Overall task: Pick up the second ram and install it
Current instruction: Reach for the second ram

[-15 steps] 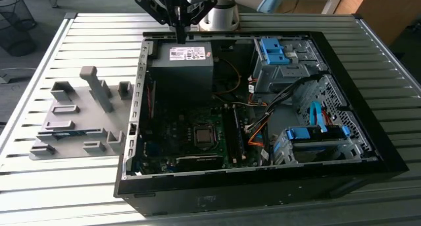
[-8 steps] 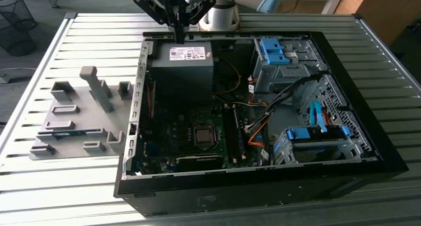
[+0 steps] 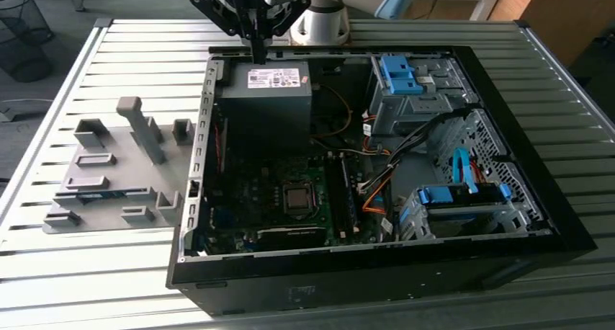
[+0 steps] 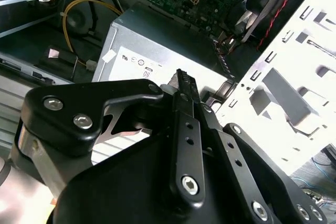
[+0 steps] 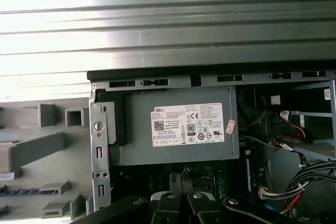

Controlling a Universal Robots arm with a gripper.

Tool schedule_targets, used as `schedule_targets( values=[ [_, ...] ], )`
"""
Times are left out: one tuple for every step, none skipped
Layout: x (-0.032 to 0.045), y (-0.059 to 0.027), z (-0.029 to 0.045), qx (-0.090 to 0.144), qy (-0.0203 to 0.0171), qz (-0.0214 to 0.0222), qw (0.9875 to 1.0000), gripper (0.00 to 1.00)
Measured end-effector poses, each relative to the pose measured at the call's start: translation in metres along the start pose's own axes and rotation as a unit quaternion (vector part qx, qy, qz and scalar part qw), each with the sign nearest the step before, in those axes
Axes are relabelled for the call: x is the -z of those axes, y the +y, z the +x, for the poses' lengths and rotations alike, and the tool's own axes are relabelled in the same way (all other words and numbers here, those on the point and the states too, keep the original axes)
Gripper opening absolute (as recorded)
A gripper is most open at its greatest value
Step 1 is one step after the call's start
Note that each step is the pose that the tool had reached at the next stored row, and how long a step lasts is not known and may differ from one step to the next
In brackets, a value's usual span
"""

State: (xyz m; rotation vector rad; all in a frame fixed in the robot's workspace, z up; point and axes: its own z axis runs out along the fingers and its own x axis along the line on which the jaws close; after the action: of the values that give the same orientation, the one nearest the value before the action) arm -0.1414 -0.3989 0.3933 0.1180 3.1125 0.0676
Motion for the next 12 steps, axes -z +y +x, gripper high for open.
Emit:
schedule_targets(
  values=[
    [0.0000,-0.0001,0.0009,0.000,0.0000,0.0000,1.0000,0.11],
    [0.0000,-0.0001,0.0018,0.000,0.0000,0.0000,1.0000,0.11],
    [0.0001,-0.0002,0.0027,0.000,0.0000,0.0000,1.0000,0.11],
    [0.0001,-0.0003,0.0036,0.000,0.0000,0.0000,1.0000,0.11],
    [0.0001,-0.0004,0.0045,0.000,0.0000,0.0000,1.0000,0.11],
    [0.0001,-0.0004,0.0056,0.000,0.0000,0.0000,1.0000,0.11],
    [0.0002,-0.0005,0.0066,0.000,0.0000,0.0000,1.0000,0.11],
    [0.0002,-0.0006,0.0077,0.000,0.0000,0.0000,1.0000,0.11],
    [0.0002,-0.0007,0.0087,0.000,0.0000,0.0000,1.0000,0.11],
    [0.0002,-0.0007,0.0097,0.000,0.0000,0.0000,1.0000,0.11],
    [0.0002,-0.0008,0.0107,0.000,0.0000,0.0000,1.0000,0.11],
    [0.0002,-0.0009,0.0117,0.000,0.0000,0.0000,1.0000,0.11]
  ],
)
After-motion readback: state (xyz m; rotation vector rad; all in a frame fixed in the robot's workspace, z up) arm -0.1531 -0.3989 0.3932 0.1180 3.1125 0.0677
